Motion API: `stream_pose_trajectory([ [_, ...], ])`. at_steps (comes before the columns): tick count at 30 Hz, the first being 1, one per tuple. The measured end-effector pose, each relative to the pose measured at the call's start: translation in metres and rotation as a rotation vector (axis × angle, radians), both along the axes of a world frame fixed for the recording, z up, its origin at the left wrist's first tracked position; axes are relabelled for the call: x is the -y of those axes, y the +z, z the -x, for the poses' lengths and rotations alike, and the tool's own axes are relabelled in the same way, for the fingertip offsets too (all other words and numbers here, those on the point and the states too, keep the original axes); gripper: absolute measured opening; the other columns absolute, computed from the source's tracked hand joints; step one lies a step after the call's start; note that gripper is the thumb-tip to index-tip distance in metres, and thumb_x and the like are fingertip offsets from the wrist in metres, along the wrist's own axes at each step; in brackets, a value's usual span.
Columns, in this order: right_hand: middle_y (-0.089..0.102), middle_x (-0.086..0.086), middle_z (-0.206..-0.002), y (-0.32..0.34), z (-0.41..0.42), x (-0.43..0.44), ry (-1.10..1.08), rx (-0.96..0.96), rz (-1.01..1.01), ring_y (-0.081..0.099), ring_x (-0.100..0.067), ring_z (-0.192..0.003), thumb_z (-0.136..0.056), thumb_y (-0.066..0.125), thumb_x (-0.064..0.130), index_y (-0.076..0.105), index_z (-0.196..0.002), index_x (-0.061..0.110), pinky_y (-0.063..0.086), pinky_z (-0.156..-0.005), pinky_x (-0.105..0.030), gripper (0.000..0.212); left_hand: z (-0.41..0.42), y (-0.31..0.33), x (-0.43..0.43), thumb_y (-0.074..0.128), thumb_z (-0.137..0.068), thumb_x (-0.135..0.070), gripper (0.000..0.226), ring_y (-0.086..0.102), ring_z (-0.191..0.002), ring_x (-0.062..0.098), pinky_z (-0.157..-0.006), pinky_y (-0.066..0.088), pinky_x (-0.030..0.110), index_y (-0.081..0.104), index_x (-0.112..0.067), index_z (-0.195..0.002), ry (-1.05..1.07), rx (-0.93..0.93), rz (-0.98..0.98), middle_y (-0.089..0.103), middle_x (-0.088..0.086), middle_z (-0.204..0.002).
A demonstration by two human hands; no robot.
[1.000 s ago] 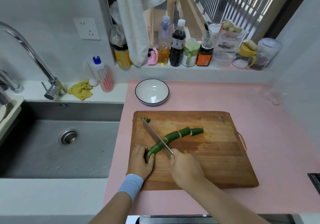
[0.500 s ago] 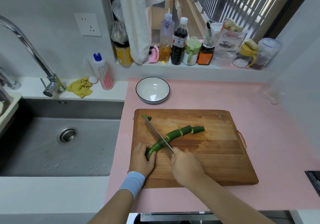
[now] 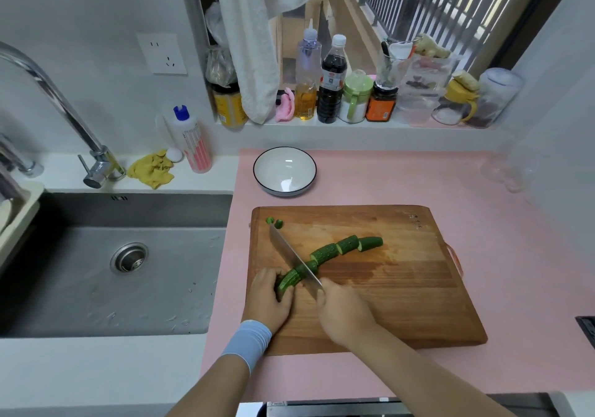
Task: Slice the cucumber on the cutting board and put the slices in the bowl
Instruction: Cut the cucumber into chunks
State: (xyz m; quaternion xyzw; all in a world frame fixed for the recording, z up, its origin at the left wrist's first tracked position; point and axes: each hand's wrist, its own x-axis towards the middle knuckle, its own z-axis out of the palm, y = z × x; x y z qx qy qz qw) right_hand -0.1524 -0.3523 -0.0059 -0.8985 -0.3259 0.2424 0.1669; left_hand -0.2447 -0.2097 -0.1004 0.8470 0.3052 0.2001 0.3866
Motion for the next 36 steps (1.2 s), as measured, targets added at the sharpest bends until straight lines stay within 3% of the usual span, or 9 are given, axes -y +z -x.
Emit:
stream_pose_trajectory([
  [4, 0.068, 0.004, -0.086, 0.012, -0.015, 0.005, -0.024, -0.026, -0.03, 0.065, -0.018, -0.077, -0.103, 0.038, 0.034, 0.062, -0.106, 0.028, 0.056, -0.068, -0.037, 0.026, -0.004, 0.009, -0.012, 0.066, -0.078, -0.021, 0.021, 0.049, -0.093, 0.01, -0.085, 0.043, 0.026, 0.056, -0.027, -0.096, 0.013, -0.099, -0.017, 0.058, -0.011, -0.096],
  [9, 0.067, 0.005, -0.079, 0.039, -0.056, 0.012, -0.119, -0.042, -0.143, 0.064, -0.012, -0.066, -0.105, 0.04, 0.034, 0.062, -0.104, 0.033, 0.049, -0.055, -0.028, 0.022, -0.04, 0.034, -0.012, 0.064, -0.079, -0.034, 0.028, 0.047, -0.102, 0.011, -0.092, 0.039, 0.026, 0.059, -0.029, -0.106, -0.029, -0.182, -0.102, 0.057, -0.014, -0.102],
  [12, 0.066, 0.003, -0.077, 0.046, -0.084, 0.023, -0.19, 0.013, -0.136, 0.063, -0.017, -0.066, -0.105, 0.037, 0.032, 0.06, -0.094, 0.028, 0.054, -0.058, -0.034, 0.026, -0.075, 0.043, -0.001, 0.061, -0.083, -0.036, 0.033, 0.047, -0.111, 0.016, -0.098, 0.035, 0.03, 0.06, -0.026, -0.114, -0.11, -0.194, -0.164, 0.059, -0.009, -0.114],
  [22, 0.062, 0.004, -0.076, 0.026, -0.144, 0.09, -0.403, 0.044, -0.152, 0.062, -0.009, -0.067, -0.105, 0.046, 0.028, 0.06, -0.085, 0.024, 0.049, -0.061, -0.022, 0.025, -0.194, 0.057, 0.055, 0.053, -0.09, -0.047, 0.043, 0.041, -0.121, 0.025, -0.11, 0.021, 0.039, 0.056, -0.024, -0.127, -0.45, -0.524, -0.586, 0.056, 0.0, -0.125],
  [25, 0.054, 0.011, -0.081, 0.026, -0.154, 0.102, -0.397, 0.068, -0.192, 0.062, -0.009, -0.068, -0.105, 0.047, 0.024, 0.05, -0.091, 0.029, 0.049, -0.059, -0.018, 0.015, -0.208, 0.051, 0.058, 0.053, -0.092, -0.047, 0.044, 0.04, -0.123, 0.03, -0.116, 0.013, 0.046, 0.056, -0.02, -0.127, -0.478, -0.654, -0.723, 0.056, 0.005, -0.125],
  [27, 0.045, 0.015, -0.082, 0.025, -0.16, 0.107, -0.384, 0.066, -0.188, 0.061, -0.008, -0.07, -0.106, 0.044, 0.024, 0.047, -0.097, 0.034, 0.045, -0.059, -0.015, 0.013, -0.213, 0.048, 0.059, 0.054, -0.093, -0.034, 0.035, 0.039, -0.121, 0.029, -0.114, 0.01, 0.044, 0.056, -0.022, -0.126, -0.5, -0.619, -0.733, 0.057, 0.002, -0.124],
  [31, 0.058, 0.008, -0.082, 0.016, -0.173, 0.115, -0.373, 0.001, -0.132, 0.064, -0.01, -0.069, -0.107, 0.04, 0.027, 0.059, -0.092, 0.026, 0.054, -0.065, -0.025, 0.024, -0.215, 0.042, 0.066, 0.055, -0.091, -0.016, 0.045, 0.04, -0.117, 0.021, -0.102, 0.01, 0.034, 0.055, -0.034, -0.131, -0.678, -0.426, -0.671, 0.056, -0.009, -0.127],
  [34, 0.063, 0.006, -0.077, 0.014, -0.177, 0.119, -0.36, -0.044, -0.129, 0.064, -0.01, -0.068, -0.107, 0.041, 0.028, 0.059, -0.086, 0.026, 0.054, -0.065, -0.026, 0.028, -0.209, 0.033, 0.071, 0.059, -0.085, -0.006, 0.049, 0.041, -0.12, 0.024, -0.103, 0.027, 0.036, 0.06, -0.029, -0.129, -0.68, -0.299, -0.603, 0.052, -0.003, -0.133],
  [36, 0.064, 0.006, -0.076, 0.013, -0.177, 0.12, -0.331, -0.086, -0.135, 0.064, -0.008, -0.069, -0.107, 0.041, 0.029, 0.061, -0.086, 0.027, 0.05, -0.063, -0.022, 0.029, -0.202, 0.027, 0.074, 0.066, -0.076, -0.001, 0.049, 0.047, -0.114, 0.028, -0.094, 0.044, 0.041, 0.064, -0.021, -0.121, -0.615, -0.169, -0.552, 0.052, 0.004, -0.129],
])
